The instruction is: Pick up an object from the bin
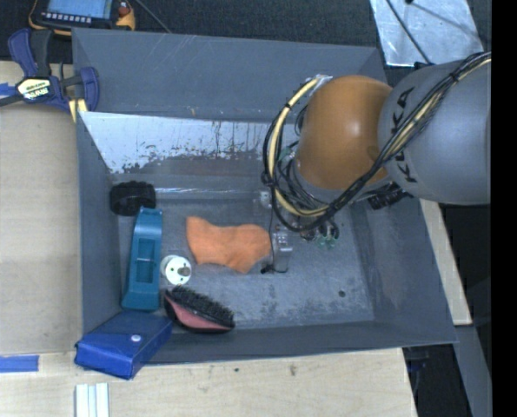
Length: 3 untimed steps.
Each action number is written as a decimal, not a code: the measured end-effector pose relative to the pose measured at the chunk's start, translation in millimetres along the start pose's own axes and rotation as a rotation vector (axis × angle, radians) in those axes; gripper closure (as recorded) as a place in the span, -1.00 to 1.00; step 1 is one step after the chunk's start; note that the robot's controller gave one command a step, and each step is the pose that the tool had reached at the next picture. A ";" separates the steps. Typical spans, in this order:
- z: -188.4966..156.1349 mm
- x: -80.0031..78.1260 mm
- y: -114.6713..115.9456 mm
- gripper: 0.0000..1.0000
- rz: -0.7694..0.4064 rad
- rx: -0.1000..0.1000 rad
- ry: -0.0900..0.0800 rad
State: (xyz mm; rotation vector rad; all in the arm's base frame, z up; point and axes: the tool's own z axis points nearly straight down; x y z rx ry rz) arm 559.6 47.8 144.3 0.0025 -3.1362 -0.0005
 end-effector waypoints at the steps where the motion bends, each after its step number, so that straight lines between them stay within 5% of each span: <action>1: -4.5 -1.9 -0.2 -1.00 0.001 0.000 -0.008; 2: 27.9 -2.7 9.2 -1.00 0.038 -0.001 -0.019; 3: 73.1 12.2 24.8 1.00 0.032 -0.001 -0.012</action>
Offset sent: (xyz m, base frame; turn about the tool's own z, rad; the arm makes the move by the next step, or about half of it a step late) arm -0.0043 0.0223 -0.0743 0.0740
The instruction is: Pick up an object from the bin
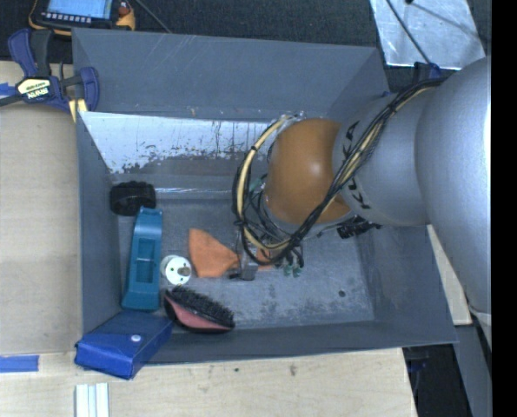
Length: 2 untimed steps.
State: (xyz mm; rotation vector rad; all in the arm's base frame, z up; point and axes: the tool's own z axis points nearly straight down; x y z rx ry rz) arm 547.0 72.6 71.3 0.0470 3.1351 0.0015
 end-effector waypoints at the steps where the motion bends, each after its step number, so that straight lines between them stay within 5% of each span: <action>1: 0.0 0.0 0.0 1.00 0.000 0.000 0.000; 2: -3.3 -25.2 -20.8 1.00 -0.011 0.000 0.004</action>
Offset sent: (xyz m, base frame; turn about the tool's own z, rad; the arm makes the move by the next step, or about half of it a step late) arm 0.0341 -0.0316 0.0048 -0.0124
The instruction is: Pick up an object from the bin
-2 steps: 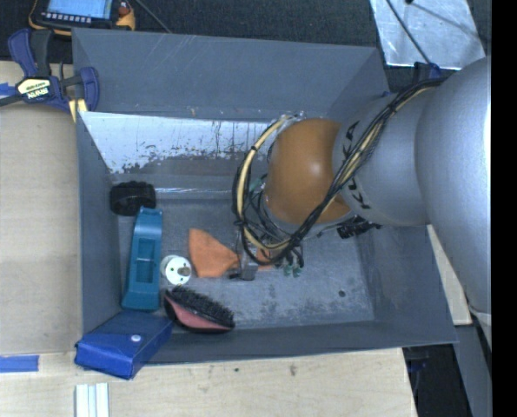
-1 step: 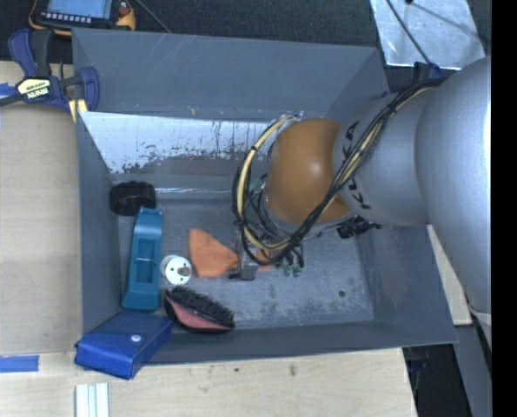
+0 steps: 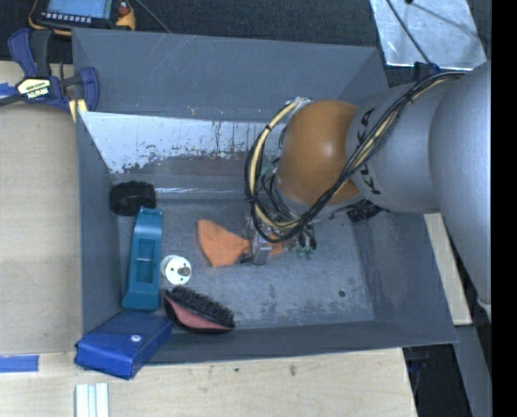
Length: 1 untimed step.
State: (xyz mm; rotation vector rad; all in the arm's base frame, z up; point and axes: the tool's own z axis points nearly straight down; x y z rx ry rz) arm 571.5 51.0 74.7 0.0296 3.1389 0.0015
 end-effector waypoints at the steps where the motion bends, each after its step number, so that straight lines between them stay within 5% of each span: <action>1: 3.3 -17.3 -21.0 1.00 0.003 0.001 -0.004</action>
Offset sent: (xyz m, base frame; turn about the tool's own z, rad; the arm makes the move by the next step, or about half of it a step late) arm 0.0000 0.0000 0.0000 0.0000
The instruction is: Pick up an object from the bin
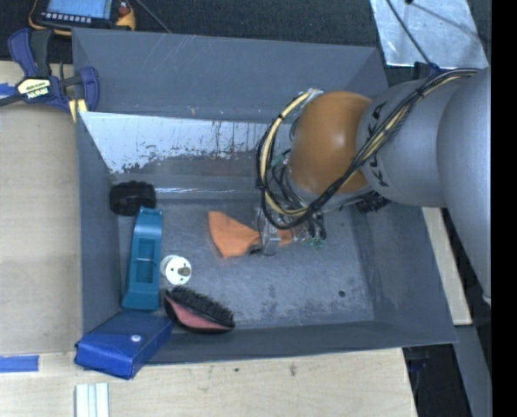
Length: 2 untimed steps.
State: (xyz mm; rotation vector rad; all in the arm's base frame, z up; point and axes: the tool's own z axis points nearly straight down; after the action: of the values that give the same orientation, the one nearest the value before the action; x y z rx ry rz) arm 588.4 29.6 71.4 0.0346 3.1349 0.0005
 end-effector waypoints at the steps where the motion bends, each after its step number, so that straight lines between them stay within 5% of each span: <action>1: 0.0 0.0 0.0 1.00 0.000 0.000 0.000; 2: 0.0 0.0 0.0 1.00 0.000 0.000 0.000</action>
Offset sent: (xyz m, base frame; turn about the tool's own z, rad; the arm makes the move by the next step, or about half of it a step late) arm 0.0000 0.0000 0.0000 0.0000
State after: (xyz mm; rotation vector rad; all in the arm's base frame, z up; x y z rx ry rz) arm 588.4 29.6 71.4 0.0352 3.1349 0.0009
